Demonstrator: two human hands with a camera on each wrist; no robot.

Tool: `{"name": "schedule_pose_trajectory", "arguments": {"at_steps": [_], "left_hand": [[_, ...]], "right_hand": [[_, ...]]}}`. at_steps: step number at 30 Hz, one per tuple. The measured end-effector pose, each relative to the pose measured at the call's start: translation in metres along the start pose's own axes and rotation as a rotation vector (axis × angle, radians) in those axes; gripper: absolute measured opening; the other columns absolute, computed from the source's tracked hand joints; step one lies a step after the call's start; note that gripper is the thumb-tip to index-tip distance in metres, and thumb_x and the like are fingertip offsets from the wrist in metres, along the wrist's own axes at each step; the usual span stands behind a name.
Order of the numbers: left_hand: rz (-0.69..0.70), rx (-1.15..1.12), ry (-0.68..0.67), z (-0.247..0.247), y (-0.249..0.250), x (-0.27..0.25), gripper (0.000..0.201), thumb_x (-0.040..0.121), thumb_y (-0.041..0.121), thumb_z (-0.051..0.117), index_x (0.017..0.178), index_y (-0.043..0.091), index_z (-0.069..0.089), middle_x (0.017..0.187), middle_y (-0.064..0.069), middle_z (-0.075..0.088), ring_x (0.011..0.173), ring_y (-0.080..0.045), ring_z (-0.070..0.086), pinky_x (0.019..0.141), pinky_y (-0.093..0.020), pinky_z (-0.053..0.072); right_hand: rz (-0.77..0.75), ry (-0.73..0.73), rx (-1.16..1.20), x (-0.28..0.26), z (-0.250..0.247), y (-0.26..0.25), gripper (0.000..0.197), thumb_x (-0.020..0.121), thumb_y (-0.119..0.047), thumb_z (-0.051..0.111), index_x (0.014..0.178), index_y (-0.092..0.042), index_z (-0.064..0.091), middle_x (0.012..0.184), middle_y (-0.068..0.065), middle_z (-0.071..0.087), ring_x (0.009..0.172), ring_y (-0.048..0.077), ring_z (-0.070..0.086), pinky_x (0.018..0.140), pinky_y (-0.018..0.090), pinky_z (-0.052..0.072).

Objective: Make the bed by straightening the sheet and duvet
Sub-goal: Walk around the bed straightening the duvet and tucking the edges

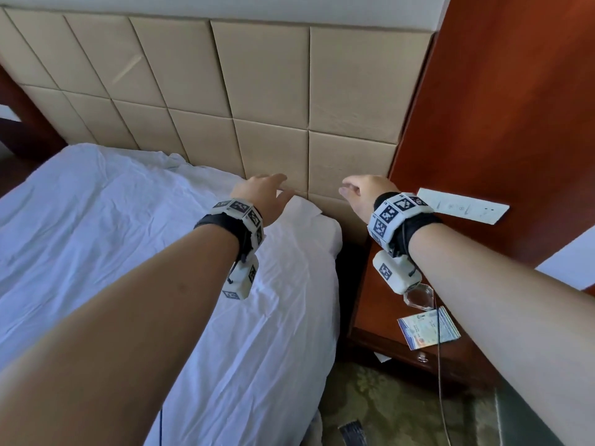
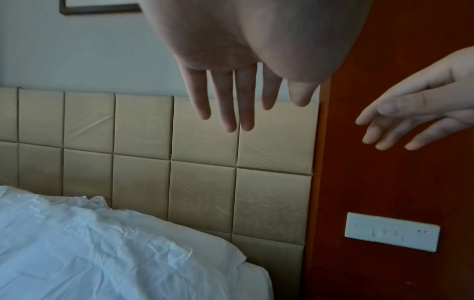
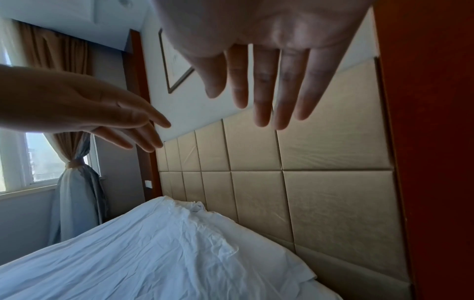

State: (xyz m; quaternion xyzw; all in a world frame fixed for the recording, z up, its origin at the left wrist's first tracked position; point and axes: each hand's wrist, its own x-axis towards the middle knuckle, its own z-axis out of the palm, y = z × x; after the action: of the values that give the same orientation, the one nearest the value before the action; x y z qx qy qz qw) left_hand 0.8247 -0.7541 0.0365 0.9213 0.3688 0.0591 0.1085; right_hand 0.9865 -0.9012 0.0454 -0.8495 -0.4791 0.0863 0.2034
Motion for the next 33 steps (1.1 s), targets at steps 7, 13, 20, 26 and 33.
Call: {"name": "schedule_pose_trajectory", "arguments": {"at_steps": [7,13,20,26,33], "left_hand": [[0.018,0.065,-0.170,0.087,-0.021,0.113,0.050,0.098,0.047,0.037,0.141,0.023,0.040,0.140,-0.004,0.046,0.127,-0.025,0.043,0.100,-0.042,0.041],[0.035,0.146,-0.345,0.201,-0.043,0.174,0.053,0.097,0.048,0.039,0.144,0.026,0.034,0.147,-0.002,0.033,0.133,-0.024,0.033,0.105,-0.043,0.036],[0.033,0.299,-0.378,0.350,-0.109,0.234,0.068,0.090,0.059,0.044,0.148,0.030,0.022,0.153,-0.004,0.021,0.143,-0.026,0.014,0.114,-0.054,0.016],[-0.022,0.350,-0.388,0.414,-0.132,0.242,0.071,0.086,0.068,0.032,0.145,0.029,0.027,0.141,-0.006,0.038,0.139,-0.029,0.018,0.112,-0.061,-0.001],[0.060,0.482,-0.454,0.413,-0.134,0.247,0.067,0.088,0.067,0.024,0.133,0.023,0.047,0.116,-0.010,0.061,0.119,-0.031,0.045,0.112,-0.055,0.009]], "right_hand": [[0.154,-0.117,0.063,0.096,0.075,0.073,0.036,0.096,-0.033,0.047,0.121,-0.010,0.061,0.114,0.009,0.066,0.106,0.029,0.060,0.088,0.031,0.046],[0.227,-0.298,0.073,0.152,0.192,0.138,0.041,0.097,-0.035,0.043,0.121,-0.005,0.057,0.121,0.016,0.060,0.110,0.032,0.055,0.095,0.039,0.043],[0.409,-0.446,0.203,0.172,0.379,0.219,0.068,0.092,-0.046,0.050,0.147,-0.015,0.025,0.148,0.013,0.029,0.132,0.034,0.034,0.110,0.038,0.028],[0.341,-0.441,0.232,0.196,0.455,0.233,0.074,0.093,-0.052,0.041,0.150,-0.015,0.013,0.152,0.011,0.026,0.139,0.030,0.023,0.114,0.042,0.020],[0.316,-0.572,0.155,0.209,0.469,0.218,0.072,0.091,-0.063,0.028,0.149,-0.022,0.016,0.131,0.014,0.053,0.121,0.035,0.044,0.106,0.044,0.028]]}}
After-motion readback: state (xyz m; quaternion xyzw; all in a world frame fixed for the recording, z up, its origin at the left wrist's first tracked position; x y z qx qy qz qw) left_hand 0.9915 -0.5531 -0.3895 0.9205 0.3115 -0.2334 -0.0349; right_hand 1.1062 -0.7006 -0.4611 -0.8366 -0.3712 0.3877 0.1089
